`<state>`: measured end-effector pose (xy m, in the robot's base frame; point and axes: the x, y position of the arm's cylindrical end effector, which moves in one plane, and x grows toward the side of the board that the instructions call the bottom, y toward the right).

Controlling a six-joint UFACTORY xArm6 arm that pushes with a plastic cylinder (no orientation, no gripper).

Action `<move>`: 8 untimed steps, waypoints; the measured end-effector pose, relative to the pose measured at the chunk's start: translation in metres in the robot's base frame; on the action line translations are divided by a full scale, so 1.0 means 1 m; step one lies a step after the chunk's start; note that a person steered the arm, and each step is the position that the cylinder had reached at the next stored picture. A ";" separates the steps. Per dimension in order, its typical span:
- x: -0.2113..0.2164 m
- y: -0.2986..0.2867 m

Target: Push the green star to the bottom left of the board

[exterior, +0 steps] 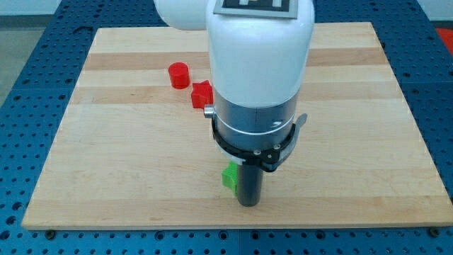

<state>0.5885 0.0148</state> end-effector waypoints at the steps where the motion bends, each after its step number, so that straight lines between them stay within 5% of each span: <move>1: -0.004 0.002; 5: -0.021 0.020; 8: -0.077 -0.130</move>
<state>0.5115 -0.1153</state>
